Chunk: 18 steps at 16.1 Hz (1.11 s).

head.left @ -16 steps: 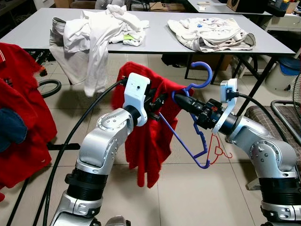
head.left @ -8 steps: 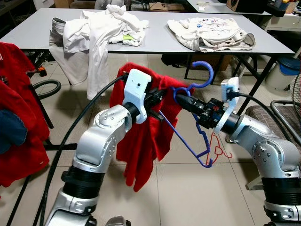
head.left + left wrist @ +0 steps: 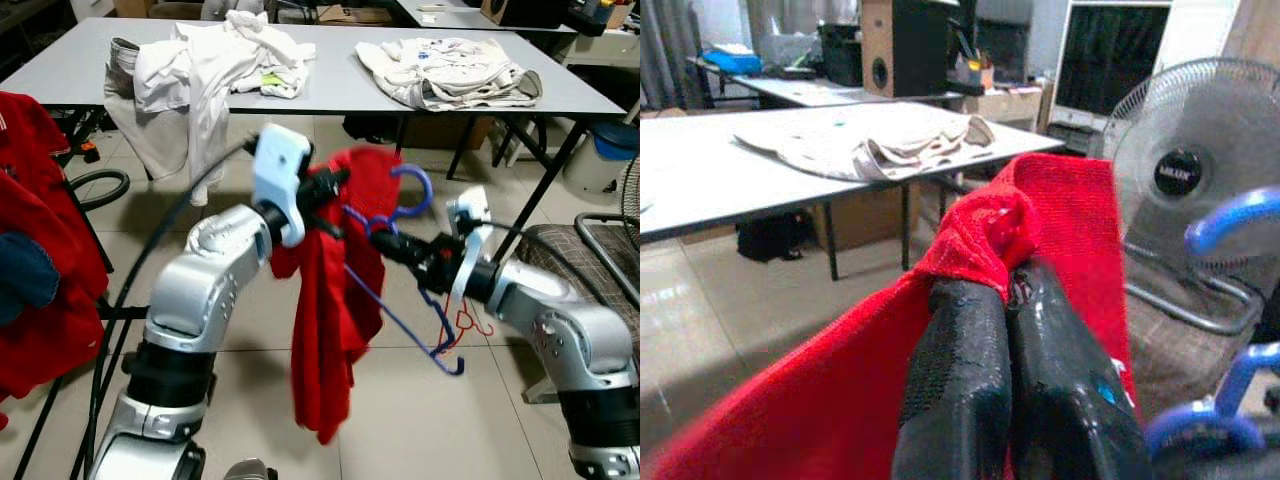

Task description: Hang hanger

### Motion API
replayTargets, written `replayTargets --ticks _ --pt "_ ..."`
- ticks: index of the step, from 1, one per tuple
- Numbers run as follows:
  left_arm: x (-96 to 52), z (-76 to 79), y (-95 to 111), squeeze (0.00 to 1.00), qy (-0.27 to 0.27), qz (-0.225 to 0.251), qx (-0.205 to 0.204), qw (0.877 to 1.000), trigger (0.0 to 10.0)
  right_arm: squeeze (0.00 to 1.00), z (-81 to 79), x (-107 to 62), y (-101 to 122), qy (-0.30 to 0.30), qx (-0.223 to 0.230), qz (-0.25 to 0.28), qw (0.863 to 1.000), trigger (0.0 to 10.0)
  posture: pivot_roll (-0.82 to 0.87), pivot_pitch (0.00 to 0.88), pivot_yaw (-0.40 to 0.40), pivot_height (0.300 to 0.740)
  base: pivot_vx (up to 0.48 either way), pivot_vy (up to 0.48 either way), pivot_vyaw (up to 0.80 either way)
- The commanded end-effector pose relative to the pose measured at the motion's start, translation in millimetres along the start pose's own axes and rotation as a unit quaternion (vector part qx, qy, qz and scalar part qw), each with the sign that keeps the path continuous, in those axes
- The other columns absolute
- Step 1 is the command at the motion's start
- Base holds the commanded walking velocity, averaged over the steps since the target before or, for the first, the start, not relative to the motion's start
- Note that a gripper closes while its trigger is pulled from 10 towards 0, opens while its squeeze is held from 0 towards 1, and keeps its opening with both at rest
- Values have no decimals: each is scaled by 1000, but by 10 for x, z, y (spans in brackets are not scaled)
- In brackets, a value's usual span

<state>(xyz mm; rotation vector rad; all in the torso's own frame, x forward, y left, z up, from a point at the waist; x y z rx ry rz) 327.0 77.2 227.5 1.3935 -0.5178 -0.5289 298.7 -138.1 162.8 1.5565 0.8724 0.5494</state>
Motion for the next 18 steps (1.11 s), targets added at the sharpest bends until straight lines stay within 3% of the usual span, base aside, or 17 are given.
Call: replayTargets --ticks 1,3,6,7,9,12,15,18 --pt "17 53 142 0 -15 26 9 1000 0 0 13 -3 -12 -13 3 -9 1000 0 23 9 -27 740 0 0 0" --pt "4 54 136 0 -16 21 20 999 0 0 92 -8 -45 -48 23 -13 998 0 23 10 -28 740 0 0 0" --pt "-24 -14 98 0 8 8 51 999 0 0 169 -46 86 -71 51 26 996 0 29 11 -35 740 0 0 0" --pt "-28 -58 83 0 27 6 58 998 0 0 139 -78 154 -61 73 46 994 0 30 11 -38 740 0 0 0" --pt "-17 -103 86 0 49 8 74 996 0 0 47 -109 112 -44 95 29 994 0 31 11 -38 740 0 0 0" --pt "23 -63 95 0 39 13 78 996 0 0 -11 -118 -9 -50 100 9 994 0 25 9 -36 740 0 0 0" --pt "17 120 58 0 -14 6 89 996 0 0 213 -54 115 -150 111 58 981 0 22 2 -25 740 0 0 0" --pt "-13 174 56 0 -30 1 101 994 0 0 409 -79 172 -195 135 77 969 0 30 0 -31 740 0 0 0"
Point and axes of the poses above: a point about 5 cm out from each wrist's last joint towards the gripper, its own x axis pointing out of the wrist towards the gripper, its own y axis along the axis of the wrist's last joint, z = x × y, the point moved 1 cm from there along x, pointing out of the wrist towards the gripper, and after that the axes turned 6 degrees about -x, right-handed, at the moved point
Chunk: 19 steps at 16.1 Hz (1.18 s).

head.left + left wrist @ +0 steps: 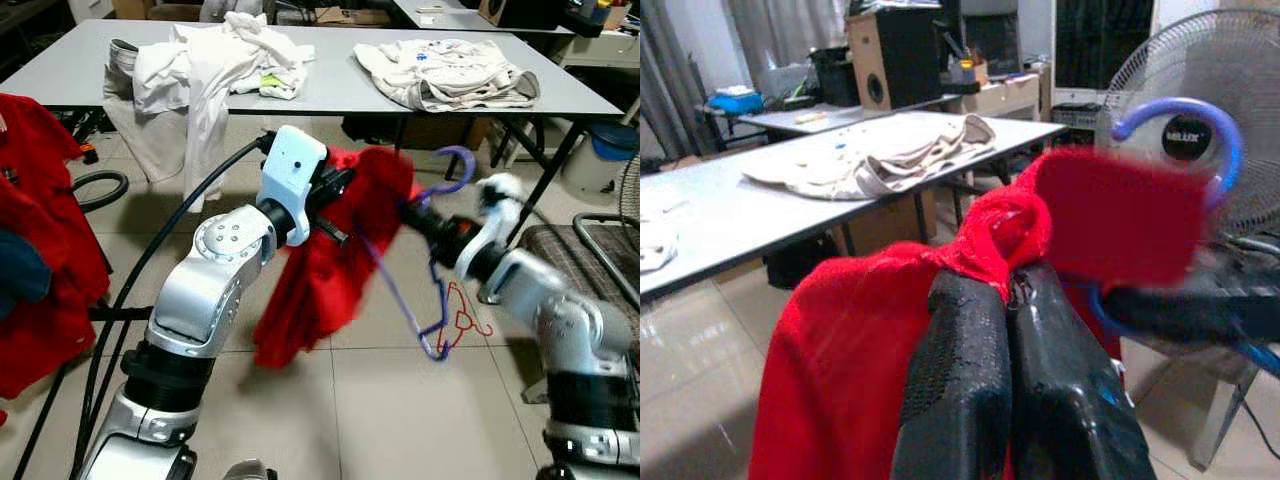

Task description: Hang hanger

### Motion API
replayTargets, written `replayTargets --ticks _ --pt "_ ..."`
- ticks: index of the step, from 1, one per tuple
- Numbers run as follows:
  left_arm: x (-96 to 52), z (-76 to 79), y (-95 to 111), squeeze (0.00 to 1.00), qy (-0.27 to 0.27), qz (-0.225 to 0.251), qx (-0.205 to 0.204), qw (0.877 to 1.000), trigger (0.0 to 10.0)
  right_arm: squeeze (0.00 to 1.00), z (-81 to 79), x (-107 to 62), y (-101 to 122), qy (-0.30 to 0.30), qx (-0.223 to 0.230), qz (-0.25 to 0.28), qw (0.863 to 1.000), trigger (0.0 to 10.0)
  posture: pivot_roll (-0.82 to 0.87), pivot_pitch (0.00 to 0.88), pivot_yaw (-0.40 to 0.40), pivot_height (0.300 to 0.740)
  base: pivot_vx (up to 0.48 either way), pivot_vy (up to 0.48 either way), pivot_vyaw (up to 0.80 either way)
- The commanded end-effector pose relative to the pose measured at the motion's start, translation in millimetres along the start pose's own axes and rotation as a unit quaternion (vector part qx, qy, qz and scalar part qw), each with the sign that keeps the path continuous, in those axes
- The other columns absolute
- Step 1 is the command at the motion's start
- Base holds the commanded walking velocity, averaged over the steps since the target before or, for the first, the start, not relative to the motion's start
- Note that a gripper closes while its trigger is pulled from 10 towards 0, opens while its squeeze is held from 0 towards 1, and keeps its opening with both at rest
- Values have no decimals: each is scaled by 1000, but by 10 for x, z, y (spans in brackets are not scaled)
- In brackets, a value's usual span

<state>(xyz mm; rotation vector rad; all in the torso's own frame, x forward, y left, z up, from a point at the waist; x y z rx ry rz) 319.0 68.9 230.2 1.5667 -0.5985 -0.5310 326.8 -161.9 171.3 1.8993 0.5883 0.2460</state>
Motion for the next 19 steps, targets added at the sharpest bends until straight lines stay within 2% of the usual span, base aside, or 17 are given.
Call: replayTargets --ticks 1,3,5,7,8,10,11,12,13,15,16,19 --pt "-24 129 21 0 -38 2 7 999 0 0 62 -6 90 -15 6 17 1000 0 32 0 -33 740 0 0 0" --pt "-32 221 -6 0 -64 -1 1 998 0 0 42 17 106 -8 1 17 1000 0 33 0 -36 740 0 0 0" --pt "11 346 -140 0 -72 -22 -5 997 0 0 -95 81 180 38 7 33 999 0 32 0 -38 740 0 0 0" --pt "100 309 -155 0 -33 -14 3 999 0 0 -262 84 213 95 0 32 995 0 26 0 -39 740 0 0 0" --pt "133 275 -112 0 -17 -3 18 1000 78 0 -297 72 209 109 0 29 994 0 24 0 -39 740 0 0 0" --pt "176 129 167 0 24 60 6 998 0 0 -225 36 54 90 -31 -13 995 0 21 0 -39 740 0 0 0" --pt "170 95 210 0 27 64 8 998 0 0 -169 26 14 72 -41 -22 996 0 22 0 -38 740 0 0 0" --pt "156 38 261 0 28 65 16 997 0 0 -80 1 -49 48 -57 -41 996 0 23 0 -39 740 0 0 0" --pt "129 -51 291 0 19 46 26 998 0 0 -41 -52 -98 46 -73 -62 994 0 27 1 -40 740 0 0 0" --pt "113 -145 312 0 16 29 35 999 0 0 -46 -121 -126 66 -104 -84 989 0 31 1 -41 740 0 0 0" --pt "123 -219 271 0 23 10 38 999 0 0 -218 -232 -71 143 -114 -77 980 0 31 0 -38 740 0 0 0" --pt "143 -132 216 0 -7 -1 38 999 0 0 -313 -253 4 167 -119 -56 977 0 22 0 -28 740 0 0 0"
Point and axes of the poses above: a point about 5 cm out from each wrist's last joint towards the gripper, its own x axis pointing out of the wrist towards the gripper, its own y axis along the axis of the wrist's last joint, z = x × y, the point moved 1 cm from there along x, pointing out of the wrist towards the gripper, and after that the axes turned 6 degrees about -x, right-handed, at the moved point
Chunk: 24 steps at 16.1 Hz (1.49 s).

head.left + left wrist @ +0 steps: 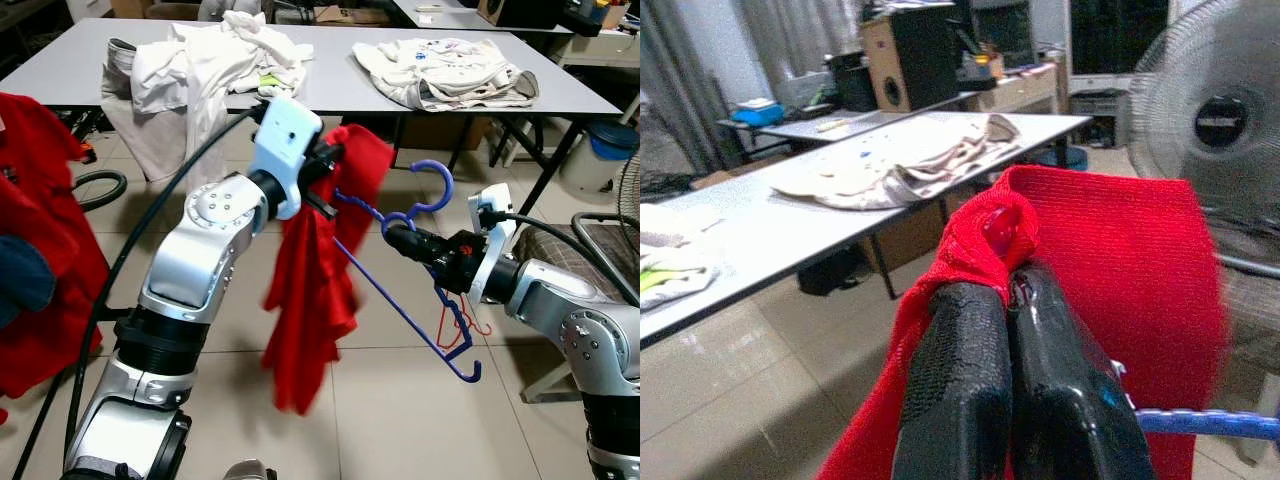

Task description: Hang hanger

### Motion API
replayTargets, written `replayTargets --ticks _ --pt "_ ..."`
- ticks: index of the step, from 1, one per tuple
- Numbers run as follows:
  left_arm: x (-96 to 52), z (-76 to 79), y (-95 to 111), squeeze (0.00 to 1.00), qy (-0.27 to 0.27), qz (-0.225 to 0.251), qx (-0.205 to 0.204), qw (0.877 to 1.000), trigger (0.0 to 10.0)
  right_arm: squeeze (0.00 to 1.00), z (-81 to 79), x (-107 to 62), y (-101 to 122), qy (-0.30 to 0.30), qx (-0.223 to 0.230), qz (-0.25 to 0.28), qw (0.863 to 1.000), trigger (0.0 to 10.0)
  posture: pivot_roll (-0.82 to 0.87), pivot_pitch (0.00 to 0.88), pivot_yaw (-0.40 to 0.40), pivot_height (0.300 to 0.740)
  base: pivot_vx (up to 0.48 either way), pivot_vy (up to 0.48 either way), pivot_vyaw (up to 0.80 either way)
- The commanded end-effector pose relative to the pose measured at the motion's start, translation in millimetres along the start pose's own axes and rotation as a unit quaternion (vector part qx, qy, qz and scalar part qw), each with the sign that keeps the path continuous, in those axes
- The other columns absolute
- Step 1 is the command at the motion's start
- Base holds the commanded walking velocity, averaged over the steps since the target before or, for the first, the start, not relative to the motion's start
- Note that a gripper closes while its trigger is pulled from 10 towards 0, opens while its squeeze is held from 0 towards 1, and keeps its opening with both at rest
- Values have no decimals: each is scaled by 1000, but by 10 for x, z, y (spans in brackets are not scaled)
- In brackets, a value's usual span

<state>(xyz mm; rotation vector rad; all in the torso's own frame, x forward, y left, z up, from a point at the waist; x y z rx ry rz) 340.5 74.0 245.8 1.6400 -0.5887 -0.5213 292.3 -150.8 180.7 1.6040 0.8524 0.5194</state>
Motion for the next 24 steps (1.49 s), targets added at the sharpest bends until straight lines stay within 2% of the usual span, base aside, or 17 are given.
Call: replayTargets --ticks 1,5,11,12,13,15,16,18,22,23,24 --pt "12 90 76 0 -26 9 3 1000 0 0 -17 4 61 3 -6 10 1000 0 21 0 -27 740 0 0 0" --pt "8 227 37 0 -67 -12 3 998 0 0 77 68 146 -44 -16 32 998 0 22 0 -28 740 0 0 0" --pt "24 346 -34 0 -83 -32 1 996 0 0 13 160 223 -23 -6 55 998 0 25 0 -32 740 0 0 0" --pt "17 351 -65 0 -81 -42 3 996 1412 0 14 155 262 -22 -1 67 998 0 24 0 -30 740 0 0 0" --pt "30 285 -125 0 -50 -55 18 997 10000 0 10 142 319 -17 3 84 996 0 21 0 -27 740 0 0 0" --pt "35 205 -163 0 -23 -60 19 998 10000 0 2 128 354 -10 3 94 995 0 20 0 -26 740 0 0 0" --pt "27 90 -197 965 11 -69 26 997 10000 0 -10 103 386 -2 0 103 995 0 18 0 -24 740 0 0 0" --pt "17 0 -169 1000 32 -63 28 997 10000 0 -13 57 400 7 -3 106 994 0 18 0 -23 740 0 0 0" --pt "28 66 -119 1000 16 -48 16 999 10000 0 -4 35 394 9 -2 104 995 0 17 0 -27 740 0 0 0" --pt "-2 144 -88 1000 -20 -45 14 999 10000 0 15 23 405 6 -3 105 994 0 16 0 -27 740 0 0 0" --pt "-76 241 -75 1000 -78 -52 2 996 10000 0 40 5 424 3 -5 106 994 0 18 0 -29 740 0 0 0"
Point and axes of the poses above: a point about 5 cm out from each wrist's last joint towards the gripper, its own x axis pointing out of the wrist towards the gripper, its own y axis along the axis of the wrist's last joint, z = x × y, the point moved 1 cm from there along x, pointing out of the wrist towards the gripper, and after that the axes turned 6 degrees about -x, right-handed, at the moved point
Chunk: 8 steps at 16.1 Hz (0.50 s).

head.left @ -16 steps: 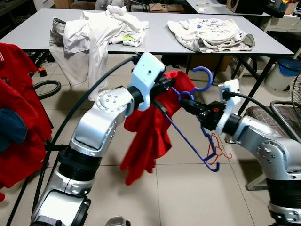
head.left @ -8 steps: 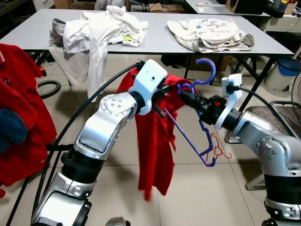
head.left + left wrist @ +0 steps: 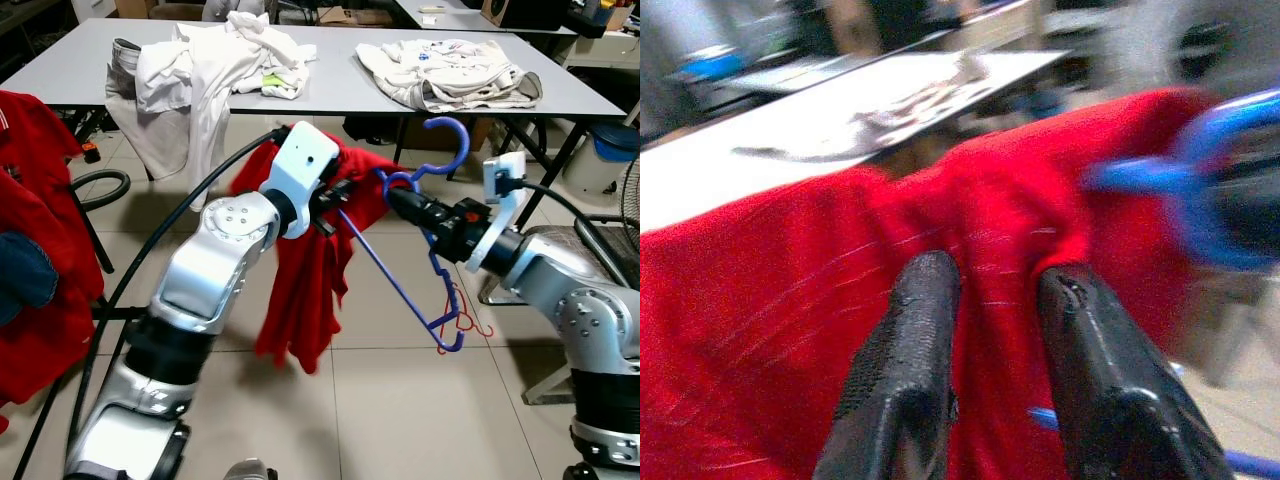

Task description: Hang hanger

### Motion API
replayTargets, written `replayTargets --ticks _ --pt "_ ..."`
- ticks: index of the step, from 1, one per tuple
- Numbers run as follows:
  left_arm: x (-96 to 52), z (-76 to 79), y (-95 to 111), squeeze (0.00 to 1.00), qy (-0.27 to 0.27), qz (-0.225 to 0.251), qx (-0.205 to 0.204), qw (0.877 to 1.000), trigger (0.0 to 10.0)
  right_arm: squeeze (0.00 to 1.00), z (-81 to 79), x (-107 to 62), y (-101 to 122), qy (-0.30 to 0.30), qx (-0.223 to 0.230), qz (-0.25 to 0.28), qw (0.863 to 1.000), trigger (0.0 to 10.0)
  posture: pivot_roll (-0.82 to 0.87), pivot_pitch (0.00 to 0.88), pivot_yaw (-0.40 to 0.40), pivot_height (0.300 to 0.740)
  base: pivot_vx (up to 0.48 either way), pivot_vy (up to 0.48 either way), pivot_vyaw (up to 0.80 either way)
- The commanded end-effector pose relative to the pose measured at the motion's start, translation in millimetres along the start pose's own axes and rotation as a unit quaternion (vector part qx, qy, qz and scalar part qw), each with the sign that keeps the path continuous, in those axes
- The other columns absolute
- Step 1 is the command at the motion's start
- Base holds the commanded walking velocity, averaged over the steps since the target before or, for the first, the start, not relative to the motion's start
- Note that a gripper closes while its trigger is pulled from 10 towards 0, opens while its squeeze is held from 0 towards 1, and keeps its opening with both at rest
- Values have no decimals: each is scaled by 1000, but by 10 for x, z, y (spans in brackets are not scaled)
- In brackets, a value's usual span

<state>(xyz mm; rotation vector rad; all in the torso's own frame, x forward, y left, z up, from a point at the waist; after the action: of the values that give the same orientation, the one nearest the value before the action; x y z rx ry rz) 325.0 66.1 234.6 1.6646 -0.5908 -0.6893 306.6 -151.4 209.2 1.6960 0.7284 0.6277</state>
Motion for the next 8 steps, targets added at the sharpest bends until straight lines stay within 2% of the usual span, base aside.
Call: replayTargets --ticks 1,3,6,7,8 --pt "-70 124 30 16 -62 -2 -19 998 10000 0 13 -45 137 5 -13 26 1000 0 20 0 -32 740 0 0 0" --pt "-173 78 76 0 -81 1 -41 996 10000 0 51 -86 168 11 -16 22 1000 0 24 0 -38 740 0 0 0" --pt "-271 5 99 0 -110 1 -42 993 10000 0 62 -117 172 25 -22 8 999 0 25 0 -42 740 0 0 0" --pt "-350 -110 143 0 -110 6 -46 993 10000 0 83 -148 190 31 -32 2 999 0 26 0 -43 740 0 0 0" --pt "-444 -261 227 0 -107 21 -28 994 10000 0 119 -193 204 36 -55 -15 998 0 29 0 -45 740 0 0 0"
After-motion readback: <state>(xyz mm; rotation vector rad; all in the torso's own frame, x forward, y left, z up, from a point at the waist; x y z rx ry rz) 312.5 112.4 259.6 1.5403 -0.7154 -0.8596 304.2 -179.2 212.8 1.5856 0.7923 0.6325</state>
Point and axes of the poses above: a point about 5 cm out from each wrist's last joint towards the gripper, its own x axis pointing out of the wrist towards the gripper, its own y axis along the axis of the wrist's last joint, z = x × y, the point moved 1 cm from there along x, pointing out of the wrist towards the gripper, and after that the axes turned 6 degrees about -x, right-handed, at the moved point
